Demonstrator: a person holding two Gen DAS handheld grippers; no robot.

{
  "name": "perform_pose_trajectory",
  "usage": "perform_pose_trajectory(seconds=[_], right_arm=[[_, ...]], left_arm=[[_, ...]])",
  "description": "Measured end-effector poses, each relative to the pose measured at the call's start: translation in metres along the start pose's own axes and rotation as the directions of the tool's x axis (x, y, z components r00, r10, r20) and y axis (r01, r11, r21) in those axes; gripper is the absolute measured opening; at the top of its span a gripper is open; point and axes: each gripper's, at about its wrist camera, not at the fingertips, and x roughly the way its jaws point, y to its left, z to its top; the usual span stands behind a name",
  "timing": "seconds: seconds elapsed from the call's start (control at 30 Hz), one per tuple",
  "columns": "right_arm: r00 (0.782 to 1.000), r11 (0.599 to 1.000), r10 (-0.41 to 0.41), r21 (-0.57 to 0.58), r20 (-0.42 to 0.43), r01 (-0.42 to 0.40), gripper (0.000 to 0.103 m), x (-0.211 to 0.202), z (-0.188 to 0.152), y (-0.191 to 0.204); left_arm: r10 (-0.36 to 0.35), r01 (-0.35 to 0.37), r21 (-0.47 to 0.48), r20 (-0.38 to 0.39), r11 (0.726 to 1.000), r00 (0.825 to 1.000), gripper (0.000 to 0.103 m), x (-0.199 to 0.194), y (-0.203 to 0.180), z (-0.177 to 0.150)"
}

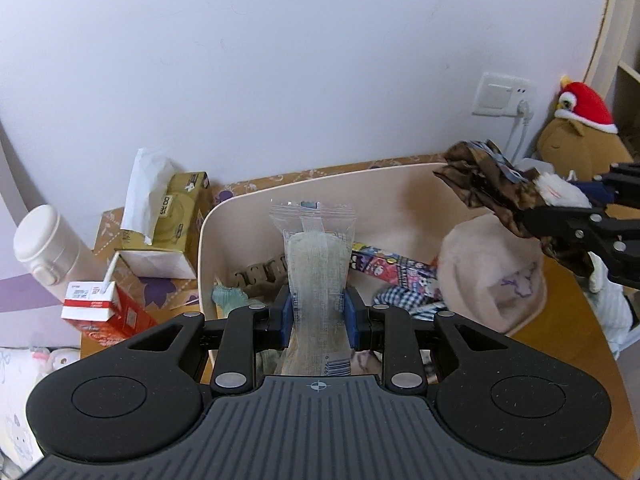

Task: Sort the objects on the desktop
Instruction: 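Lift the tissue packet and plush and carry them over the basket, then open both tools to drop tissue packet and plush into basket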

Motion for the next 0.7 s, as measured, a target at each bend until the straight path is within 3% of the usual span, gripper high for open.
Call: perform_pose_trajectory(seconds=[0.23,0.47,0.53,0.63,0.7], right_arm=[[0.996,0.999,-0.034,-0.002,-0.088,0.034,0.027,0.051,-0.002,0.008],[0.986,0.997,-0.054,0.038,-0.158,0.061,0.029,0.077,-0.012,0.008],[0.986,0.998,-0.053,0.037,-0.161,0.06,0.035,0.079,-0.014,0.01],[0.985,0.997,-0.059,0.03,-0.161,0.065,0.046,0.08,-0.016,0.012],[0.985,0.997,-0.061,0.032,-0.161,0.067,0.051,0.078,-0.016,0.013]], left_arm=[[-0.014,0.011,-0.053,-0.057,0.999,0.998,0.026,0.038,0.003,0.007],[0.001,-0.005,-0.031,-0.134,1.0,0.991,0.027,0.072,-0.003,0.003],[-0.003,-0.001,-0.025,-0.145,1.0,0.989,0.027,0.076,-0.004,0.0],[0.004,-0.006,-0.011,-0.149,1.0,0.989,0.032,0.078,-0.005,-0.001],[0.005,-0.006,-0.005,-0.147,1.0,0.989,0.046,0.076,-0.005,-0.002]])
